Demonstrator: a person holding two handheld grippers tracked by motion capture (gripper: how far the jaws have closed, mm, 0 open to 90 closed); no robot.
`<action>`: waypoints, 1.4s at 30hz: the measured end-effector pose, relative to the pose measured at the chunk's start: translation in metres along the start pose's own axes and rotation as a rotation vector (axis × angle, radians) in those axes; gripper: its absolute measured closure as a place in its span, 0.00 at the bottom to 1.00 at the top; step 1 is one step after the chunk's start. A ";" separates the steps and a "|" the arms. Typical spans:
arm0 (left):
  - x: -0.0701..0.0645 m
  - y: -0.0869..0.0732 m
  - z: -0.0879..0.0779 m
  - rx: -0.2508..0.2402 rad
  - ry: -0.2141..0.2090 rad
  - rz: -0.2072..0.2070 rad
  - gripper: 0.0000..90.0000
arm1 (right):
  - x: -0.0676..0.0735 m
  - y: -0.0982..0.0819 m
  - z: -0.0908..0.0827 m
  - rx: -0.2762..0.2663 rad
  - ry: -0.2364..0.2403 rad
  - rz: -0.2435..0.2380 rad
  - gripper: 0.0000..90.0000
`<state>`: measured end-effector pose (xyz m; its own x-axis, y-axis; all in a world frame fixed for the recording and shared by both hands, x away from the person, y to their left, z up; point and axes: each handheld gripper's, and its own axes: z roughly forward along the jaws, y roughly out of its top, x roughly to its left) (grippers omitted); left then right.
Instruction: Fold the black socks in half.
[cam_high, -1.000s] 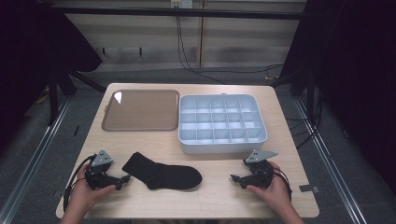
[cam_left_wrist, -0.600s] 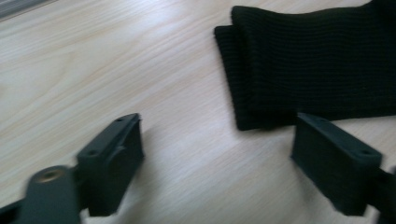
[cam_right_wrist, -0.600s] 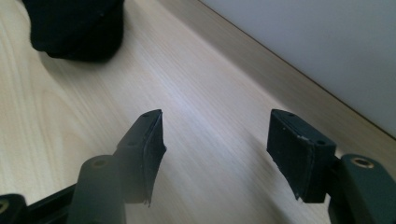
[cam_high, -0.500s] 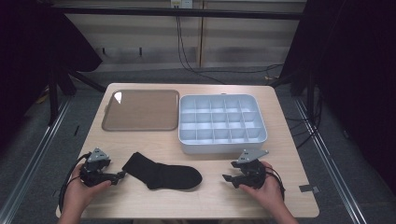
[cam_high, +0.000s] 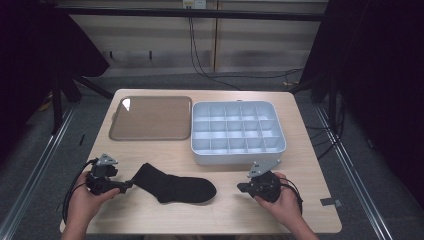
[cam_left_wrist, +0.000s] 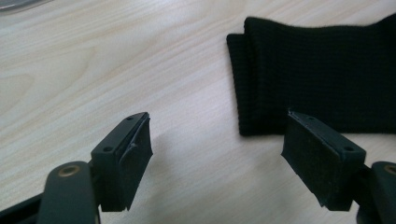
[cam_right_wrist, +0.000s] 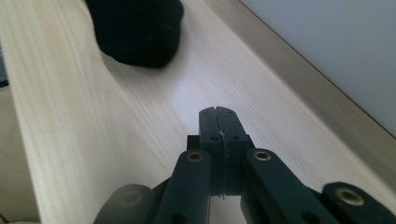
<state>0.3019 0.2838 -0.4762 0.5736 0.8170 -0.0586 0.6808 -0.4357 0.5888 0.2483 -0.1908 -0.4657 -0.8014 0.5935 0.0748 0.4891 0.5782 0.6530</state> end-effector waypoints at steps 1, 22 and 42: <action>0.000 0.002 0.000 -0.009 -0.004 -0.007 0.26 | 0.001 0.002 0.000 -0.002 -0.006 -0.008 1.00; -0.019 0.032 0.017 0.091 0.028 -0.045 0.48 | 0.041 0.050 0.033 -0.058 0.117 -0.099 1.00; -0.019 0.036 0.025 0.190 -0.022 -0.100 0.77 | 0.045 0.046 0.074 0.048 0.107 -0.129 1.00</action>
<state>0.3271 0.2429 -0.4738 0.5075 0.8521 -0.1280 0.8072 -0.4182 0.4165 0.2604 -0.0959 -0.4881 -0.8894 0.4510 0.0742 0.3937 0.6735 0.6256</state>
